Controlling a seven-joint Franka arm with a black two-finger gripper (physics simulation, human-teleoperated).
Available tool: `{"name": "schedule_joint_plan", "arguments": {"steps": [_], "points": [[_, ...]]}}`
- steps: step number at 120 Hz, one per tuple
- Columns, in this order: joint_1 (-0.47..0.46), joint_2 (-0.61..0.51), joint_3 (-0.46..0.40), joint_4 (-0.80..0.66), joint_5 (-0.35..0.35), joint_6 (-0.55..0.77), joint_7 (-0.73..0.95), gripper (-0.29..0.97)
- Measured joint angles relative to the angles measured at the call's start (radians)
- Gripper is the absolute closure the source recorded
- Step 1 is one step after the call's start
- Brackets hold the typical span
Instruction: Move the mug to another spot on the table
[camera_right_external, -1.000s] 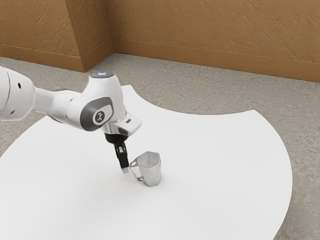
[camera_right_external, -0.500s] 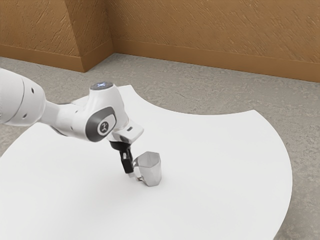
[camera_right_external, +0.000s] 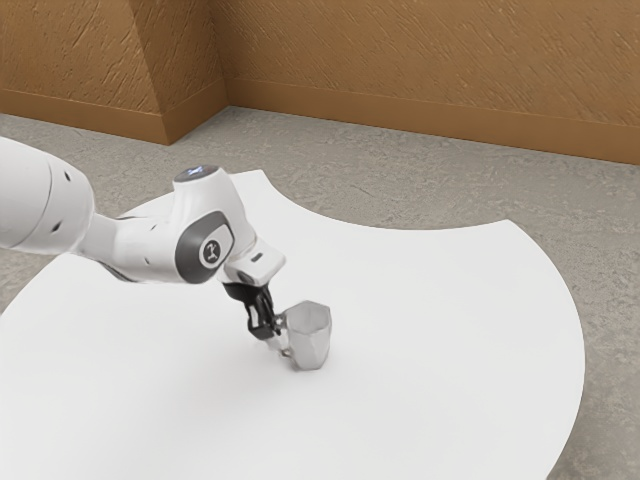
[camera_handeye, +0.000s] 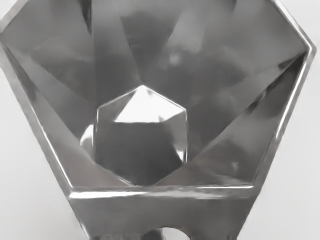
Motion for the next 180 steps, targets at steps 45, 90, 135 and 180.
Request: {"name": "schedule_joint_plan", "arguments": {"steps": [45, 90, 135, 180], "points": [[0.017, -0.026, 0.002, -0.013, -0.509, 0.012, 0.402, 0.72], [0.132, -0.152, 0.009, -0.162, -0.646, 0.012, 0.774, 0.74], [0.255, -0.121, 0.041, -0.128, -0.658, 0.011, 1.036, 0.74], [0.291, -0.074, 0.062, -0.123, -0.653, 0.002, 1.177, 0.67]]}}
